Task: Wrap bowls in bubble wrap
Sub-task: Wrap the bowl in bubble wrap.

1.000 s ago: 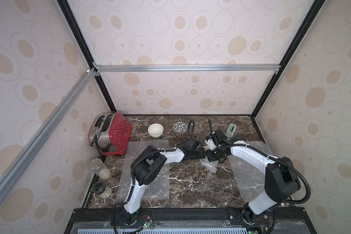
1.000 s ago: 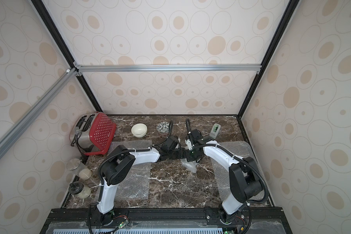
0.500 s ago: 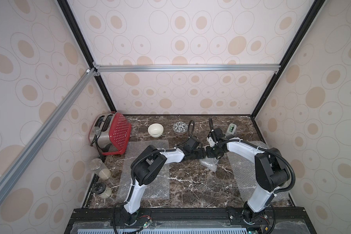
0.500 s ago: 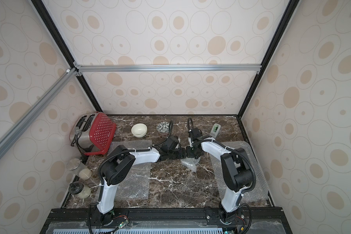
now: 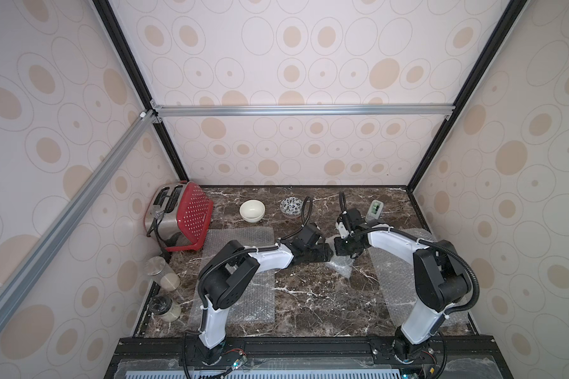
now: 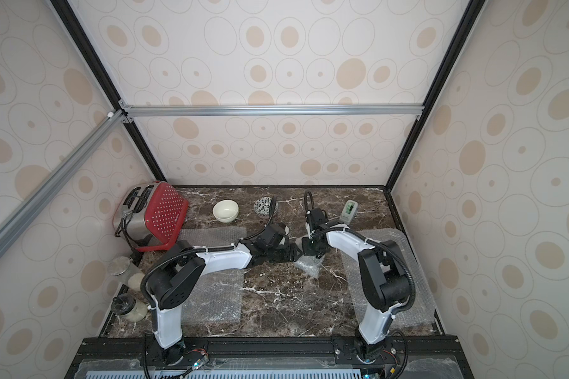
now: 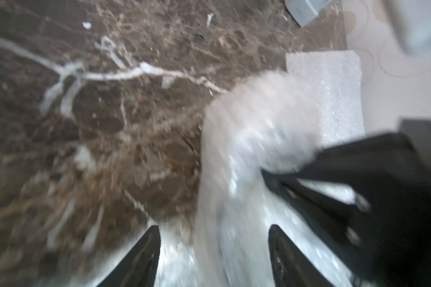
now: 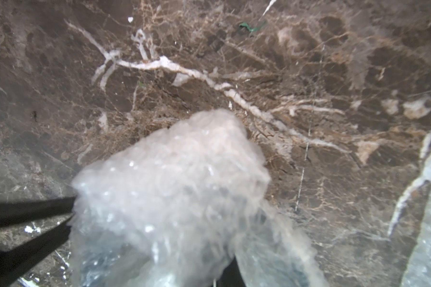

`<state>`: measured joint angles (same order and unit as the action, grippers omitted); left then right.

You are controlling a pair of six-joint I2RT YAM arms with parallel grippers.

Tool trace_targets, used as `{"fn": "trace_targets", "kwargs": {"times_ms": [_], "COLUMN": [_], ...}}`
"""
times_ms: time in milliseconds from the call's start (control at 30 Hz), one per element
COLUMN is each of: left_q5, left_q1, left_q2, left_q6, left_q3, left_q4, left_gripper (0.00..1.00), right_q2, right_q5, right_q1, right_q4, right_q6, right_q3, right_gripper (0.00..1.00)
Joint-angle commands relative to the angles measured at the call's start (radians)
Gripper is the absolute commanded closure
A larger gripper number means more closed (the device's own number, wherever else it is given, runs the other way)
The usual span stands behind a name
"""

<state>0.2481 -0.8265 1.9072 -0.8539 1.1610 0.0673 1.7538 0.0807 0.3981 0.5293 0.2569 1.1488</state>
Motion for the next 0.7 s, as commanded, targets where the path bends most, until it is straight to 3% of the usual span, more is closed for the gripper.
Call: {"fn": "trace_targets", "kwargs": {"times_ms": [0,200,400,567,667], "left_q5": [-0.012,0.077,-0.001,0.007,0.001], "left_q1": [-0.014,-0.036,-0.035,-0.016,-0.015], "left_q2": [-0.024,0.068,0.116,0.164,0.158], "left_q6": [0.029,0.015,0.01,-0.004,0.002], "left_q3": [-0.008,0.022,0.028,0.054,0.06], "left_q4": [0.014,0.066,0.001,-0.009,-0.025], "left_gripper": [0.32,0.31,0.31,0.31,0.31], "right_q2": [0.032,0.037,0.008,-0.015,-0.046], "right_q5": [-0.019,-0.006,0.005,0.038,0.049], "right_q1": [0.0,-0.001,-0.002,-0.002,-0.012], "right_q4": [0.027,0.023,0.022,0.034,0.054], "right_q6": [0.014,0.016,0.012,0.004,0.001], "right_q3": [-0.033,-0.037,-0.051,-0.051,-0.045], "right_gripper": [0.99,0.98,0.98,0.95,0.87]}}
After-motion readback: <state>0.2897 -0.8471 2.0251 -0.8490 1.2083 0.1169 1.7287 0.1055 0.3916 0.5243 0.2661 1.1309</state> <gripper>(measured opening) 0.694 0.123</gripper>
